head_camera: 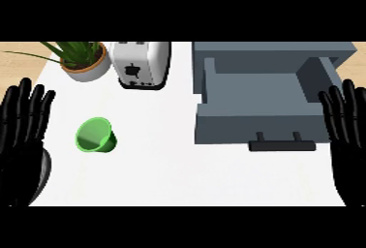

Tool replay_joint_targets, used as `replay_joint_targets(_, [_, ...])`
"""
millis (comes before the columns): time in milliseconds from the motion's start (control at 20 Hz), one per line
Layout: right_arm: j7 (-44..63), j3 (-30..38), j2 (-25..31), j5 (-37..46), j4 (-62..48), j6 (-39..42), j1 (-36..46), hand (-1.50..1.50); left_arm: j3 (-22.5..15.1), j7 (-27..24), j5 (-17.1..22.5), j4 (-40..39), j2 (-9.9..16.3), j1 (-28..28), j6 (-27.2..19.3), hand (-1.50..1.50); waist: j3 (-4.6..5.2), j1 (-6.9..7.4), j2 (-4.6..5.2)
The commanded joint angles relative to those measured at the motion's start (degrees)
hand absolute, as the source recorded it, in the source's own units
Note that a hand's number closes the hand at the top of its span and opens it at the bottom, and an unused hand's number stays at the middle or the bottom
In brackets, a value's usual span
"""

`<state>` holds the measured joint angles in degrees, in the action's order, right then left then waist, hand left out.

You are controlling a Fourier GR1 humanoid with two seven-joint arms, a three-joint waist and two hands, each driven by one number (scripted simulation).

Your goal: Pick up the cup, place it into the drawer and close the drawer

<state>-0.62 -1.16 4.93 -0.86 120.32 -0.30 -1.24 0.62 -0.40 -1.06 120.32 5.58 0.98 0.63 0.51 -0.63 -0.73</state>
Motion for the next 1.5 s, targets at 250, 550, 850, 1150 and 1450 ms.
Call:
replay_joint_targets(250, [0.4,-1.0,-0.9,2.5,3.7,-1.4,-1.5,-1.5,0.2,-2.6,18.5,-2.4,6.7,1.1,18.9,-1.5,-0.43,0.51,0.58])
replay_joint_targets(550, [1.2,0.4,2.5,3.6,-4.3,1.7,2.6,-1.5,6.8,3.0,32.7,-11.3,6.8,2.3,21.6,-1.5,-0.49,0.89,0.79])
replay_joint_targets(850, [4.2,1.7,3.1,3.5,-3.7,2.5,5.2,-1.5,8.4,-2.3,28.5,-22.7,6.4,0.1,25.9,-1.5,-0.49,0.68,0.77])
replay_joint_targets(1150, [-3.5,4.1,3.4,2.1,-8.4,5.6,1.6,-1.5,13.7,-4.4,26.0,-30.4,10.2,-2.2,26.5,-1.5,-0.52,0.63,0.77])
replay_joint_targets(1450, [-6.3,4.3,3.0,1.4,-8.2,6.8,-0.6,-1.5,13.2,-17.1,14.0,-46.2,8.4,-4.9,24.8,-1.5,-0.5,0.26,0.83])
